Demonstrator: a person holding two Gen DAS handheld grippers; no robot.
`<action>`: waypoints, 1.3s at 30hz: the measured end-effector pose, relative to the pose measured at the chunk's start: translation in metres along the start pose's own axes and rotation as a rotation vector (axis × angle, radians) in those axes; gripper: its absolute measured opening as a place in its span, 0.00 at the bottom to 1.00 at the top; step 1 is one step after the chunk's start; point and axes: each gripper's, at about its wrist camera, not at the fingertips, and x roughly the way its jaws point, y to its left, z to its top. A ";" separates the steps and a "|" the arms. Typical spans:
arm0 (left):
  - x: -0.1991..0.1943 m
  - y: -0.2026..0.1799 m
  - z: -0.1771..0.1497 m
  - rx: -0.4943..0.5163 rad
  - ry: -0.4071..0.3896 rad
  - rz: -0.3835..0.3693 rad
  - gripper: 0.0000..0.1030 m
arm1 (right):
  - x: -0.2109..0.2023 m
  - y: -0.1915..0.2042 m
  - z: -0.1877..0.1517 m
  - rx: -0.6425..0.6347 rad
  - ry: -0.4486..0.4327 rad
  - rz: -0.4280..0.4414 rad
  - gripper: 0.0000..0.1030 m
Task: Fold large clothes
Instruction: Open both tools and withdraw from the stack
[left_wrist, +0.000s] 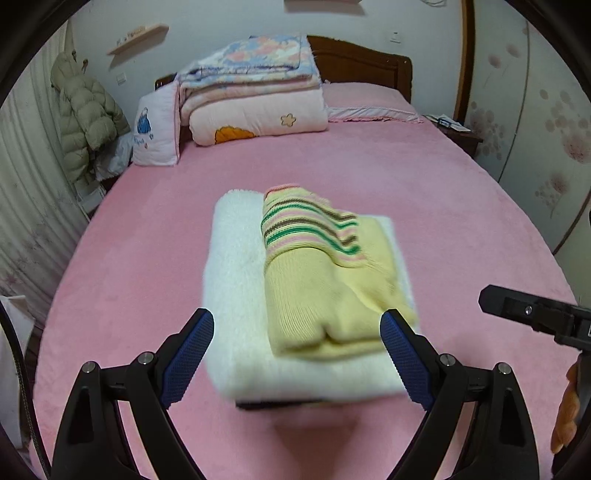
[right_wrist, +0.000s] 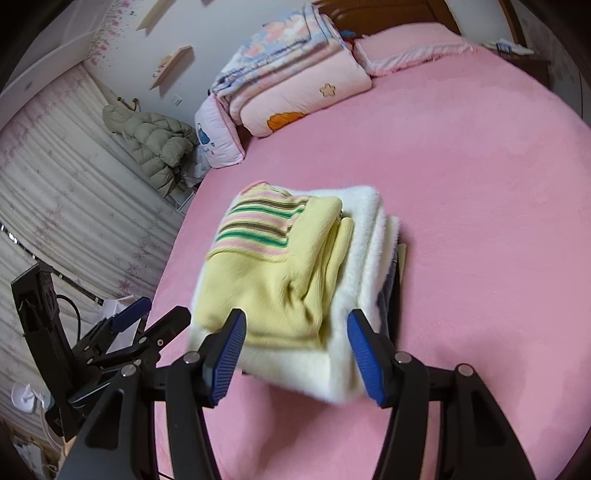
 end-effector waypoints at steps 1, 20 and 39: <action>-0.016 -0.005 -0.003 0.010 -0.010 0.008 0.88 | -0.014 0.005 -0.004 -0.012 -0.003 -0.008 0.56; -0.214 -0.072 -0.074 -0.039 -0.023 -0.032 0.91 | -0.212 0.057 -0.094 -0.227 -0.058 -0.125 0.56; -0.294 -0.165 -0.219 -0.113 -0.123 -0.034 0.99 | -0.311 0.010 -0.247 -0.305 -0.164 -0.264 0.64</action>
